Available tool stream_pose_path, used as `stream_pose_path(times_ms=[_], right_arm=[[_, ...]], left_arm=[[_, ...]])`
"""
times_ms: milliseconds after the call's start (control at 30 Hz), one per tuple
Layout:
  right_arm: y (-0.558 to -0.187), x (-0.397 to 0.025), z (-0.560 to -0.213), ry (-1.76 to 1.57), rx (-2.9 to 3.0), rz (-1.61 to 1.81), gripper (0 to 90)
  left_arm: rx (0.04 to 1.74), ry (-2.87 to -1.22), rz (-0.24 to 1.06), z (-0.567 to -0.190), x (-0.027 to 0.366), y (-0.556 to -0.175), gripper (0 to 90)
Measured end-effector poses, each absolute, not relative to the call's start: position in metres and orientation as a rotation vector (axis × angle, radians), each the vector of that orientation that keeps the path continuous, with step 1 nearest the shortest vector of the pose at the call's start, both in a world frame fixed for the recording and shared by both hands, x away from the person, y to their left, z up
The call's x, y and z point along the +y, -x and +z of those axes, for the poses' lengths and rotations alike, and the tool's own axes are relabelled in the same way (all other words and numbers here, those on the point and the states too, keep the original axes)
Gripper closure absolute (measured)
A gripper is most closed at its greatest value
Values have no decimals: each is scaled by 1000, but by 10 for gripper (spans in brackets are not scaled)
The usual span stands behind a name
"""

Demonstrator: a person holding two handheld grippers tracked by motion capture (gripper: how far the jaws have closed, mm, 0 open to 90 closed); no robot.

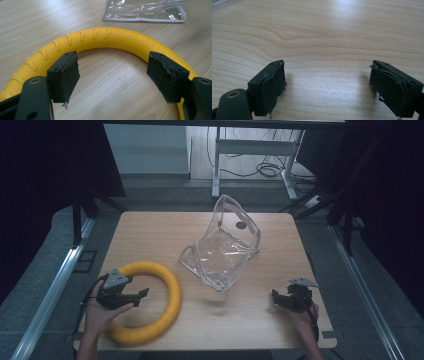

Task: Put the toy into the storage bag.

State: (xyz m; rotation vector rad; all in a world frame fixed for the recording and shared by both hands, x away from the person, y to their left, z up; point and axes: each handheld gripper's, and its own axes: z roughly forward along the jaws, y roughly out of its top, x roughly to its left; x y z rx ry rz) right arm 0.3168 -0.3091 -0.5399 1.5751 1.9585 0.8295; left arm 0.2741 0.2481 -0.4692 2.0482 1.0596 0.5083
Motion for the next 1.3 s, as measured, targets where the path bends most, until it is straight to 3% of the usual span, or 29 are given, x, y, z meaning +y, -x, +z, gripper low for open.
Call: stream_pose_path(times_ms=[733, 1067, 1133, 1300], right_arm=[[-316, -310, -540, -1565, 1960, 834, 142], [-316, -310, -540, -1565, 1960, 834, 142], [-316, -310, -540, -1568, 1960, 834, 143], [-316, -310, -540, -1568, 1959, 834, 143]], left_arm=[[1027, -2130, 402, -456, 225, -280, 262], [993, -2226, 247, -455, 203, -278, 281], [993, -2229, 167, -452, 201, -275, 289], [1011, -2285, 129, -454, 193, -270, 287]])
